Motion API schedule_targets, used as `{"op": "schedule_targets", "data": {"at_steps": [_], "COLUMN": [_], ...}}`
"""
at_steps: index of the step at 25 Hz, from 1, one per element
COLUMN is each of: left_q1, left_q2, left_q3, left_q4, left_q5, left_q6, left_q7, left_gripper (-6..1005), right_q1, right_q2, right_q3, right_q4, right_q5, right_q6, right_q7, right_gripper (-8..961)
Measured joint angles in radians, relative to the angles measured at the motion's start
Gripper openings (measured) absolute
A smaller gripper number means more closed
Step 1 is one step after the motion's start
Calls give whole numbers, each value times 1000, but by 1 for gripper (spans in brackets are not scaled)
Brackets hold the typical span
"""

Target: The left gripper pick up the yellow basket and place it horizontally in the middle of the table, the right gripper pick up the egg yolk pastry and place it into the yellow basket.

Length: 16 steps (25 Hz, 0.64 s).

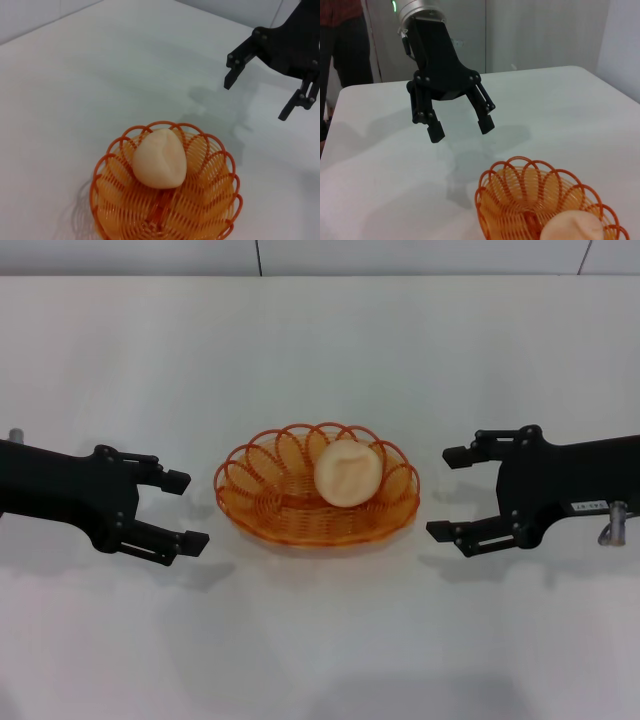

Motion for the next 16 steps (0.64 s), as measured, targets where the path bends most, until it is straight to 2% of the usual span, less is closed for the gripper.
{"op": "schedule_targets", "data": {"at_steps": [16], "left_q1": [-12], "left_q2": [-2], "left_q3": [0], "left_q4": [1], "left_q5": [-1], "left_q6": [0], "left_q7": [-6], "left_gripper": [879], "right_q1": [5], "right_q2": [0], "right_q3": [-1], "right_q4": [-5], "right_q5": [-7], "right_q6": [-11], "right_q7": [10], "right_gripper": [834]}}
